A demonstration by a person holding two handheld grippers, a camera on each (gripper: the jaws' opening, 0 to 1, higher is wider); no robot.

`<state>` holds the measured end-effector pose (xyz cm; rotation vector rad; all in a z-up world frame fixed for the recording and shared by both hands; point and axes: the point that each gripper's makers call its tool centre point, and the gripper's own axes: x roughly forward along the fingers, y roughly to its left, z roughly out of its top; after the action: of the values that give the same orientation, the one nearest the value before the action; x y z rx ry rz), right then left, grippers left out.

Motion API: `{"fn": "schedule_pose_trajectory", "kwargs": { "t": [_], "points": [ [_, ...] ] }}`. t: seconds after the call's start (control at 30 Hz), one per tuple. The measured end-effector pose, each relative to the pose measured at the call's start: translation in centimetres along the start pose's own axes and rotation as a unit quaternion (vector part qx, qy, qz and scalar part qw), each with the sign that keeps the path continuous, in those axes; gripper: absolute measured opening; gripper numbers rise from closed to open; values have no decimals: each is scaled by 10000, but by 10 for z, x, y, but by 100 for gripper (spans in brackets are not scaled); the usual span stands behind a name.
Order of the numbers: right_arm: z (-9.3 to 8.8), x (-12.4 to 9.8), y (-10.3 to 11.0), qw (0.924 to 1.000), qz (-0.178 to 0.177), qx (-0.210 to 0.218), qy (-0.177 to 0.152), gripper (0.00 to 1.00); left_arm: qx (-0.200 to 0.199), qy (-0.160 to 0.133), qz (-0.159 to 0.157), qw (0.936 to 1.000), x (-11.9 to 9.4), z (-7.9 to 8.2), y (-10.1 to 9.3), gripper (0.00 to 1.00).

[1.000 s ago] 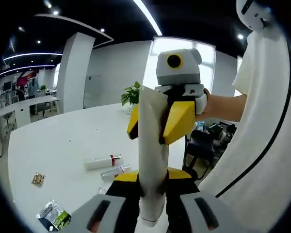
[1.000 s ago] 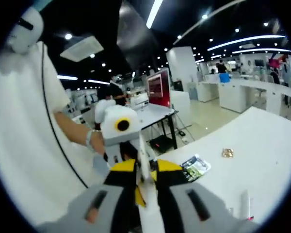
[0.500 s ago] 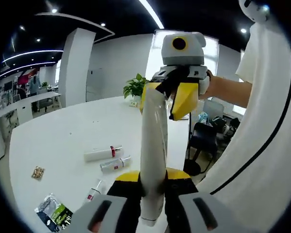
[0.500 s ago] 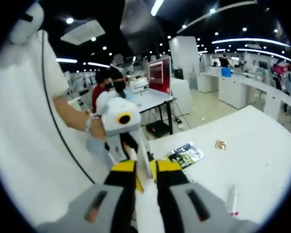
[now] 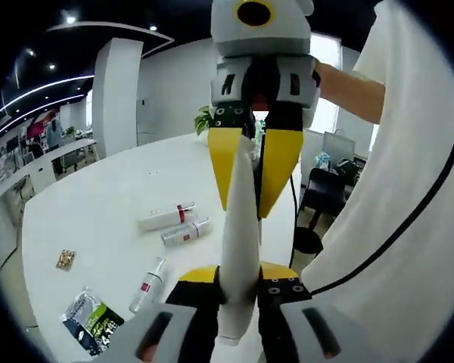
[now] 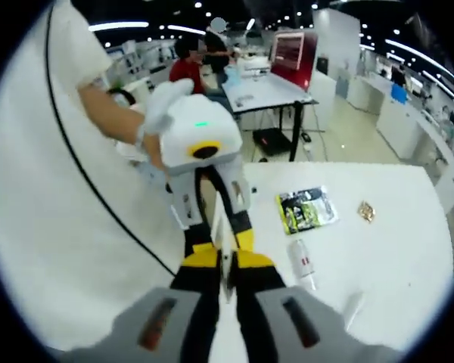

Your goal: Arrange the skincare products in the storage area until every visible bottle or jar stands upright without overlapping.

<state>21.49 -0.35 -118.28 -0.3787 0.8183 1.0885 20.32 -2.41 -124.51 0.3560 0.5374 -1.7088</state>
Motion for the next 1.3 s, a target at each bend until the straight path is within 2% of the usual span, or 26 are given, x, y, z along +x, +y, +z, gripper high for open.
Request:
{"fn": "schedule_pose_trajectory", "kwargs": {
  "t": [0.1,0.13,0.23,0.3,0.37,0.43,0.5,0.53,0.6,0.7,0.8,0.97,1.03,1.17,1.3],
  "points": [
    [-2,6,-2,9999,58,-21,117,1,-28,45,43,10000,3,-4,4,19],
    [-3,7,-4,9997,44,-152,188,1,-25,53,88,9999,3,-5,6,20],
    [-2,10,-9,9981,99,-463,399,0,-106,-91,318,9994,5,-6,14,21],
    [-1,11,-11,9974,191,-507,476,0,-164,-121,431,9989,4,-5,17,21],
    [1,11,-18,9969,228,-503,554,0,-215,-221,595,9978,4,-4,22,22],
    [2,12,-27,9961,184,-595,629,0,-344,-183,872,9954,1,-9,32,24],
    [2,10,-38,9942,83,-764,753,0,-477,-121,930,9944,-3,-17,37,29],
    [3,10,-40,9942,98,-745,766,0,-522,-181,935,9941,-5,-17,38,33],
    [5,8,-52,9930,71,-807,859,0,-663,-205,936,9932,-9,-20,40,34],
    [6,6,-63,9923,15,-847,902,0,-719,-131,1226,9898,-22,-30,54,35],
    [6,1,-86,9912,-140,-872,991,0,-975,-149,1470,9842,-34,-36,65,38],
    [-1,-10,-131,9906,-457,-722,1070,0,-1335,-314,1601,9775,-48,-40,66,38],
    [-8,-15,-153,9883,-629,-735,1182,0,-1380,-310,1628,9765,-52,-42,65,38],
    [-24,-19,-181,9863,-667,-671,1351,0,-1511,-291,1688,9736,-55,-49,70,38],
    [-39,-21,-205,9839,-728,-612,1516,0,-1678,-420,1773,9688,-56,-45,75,38]
  ]
}}
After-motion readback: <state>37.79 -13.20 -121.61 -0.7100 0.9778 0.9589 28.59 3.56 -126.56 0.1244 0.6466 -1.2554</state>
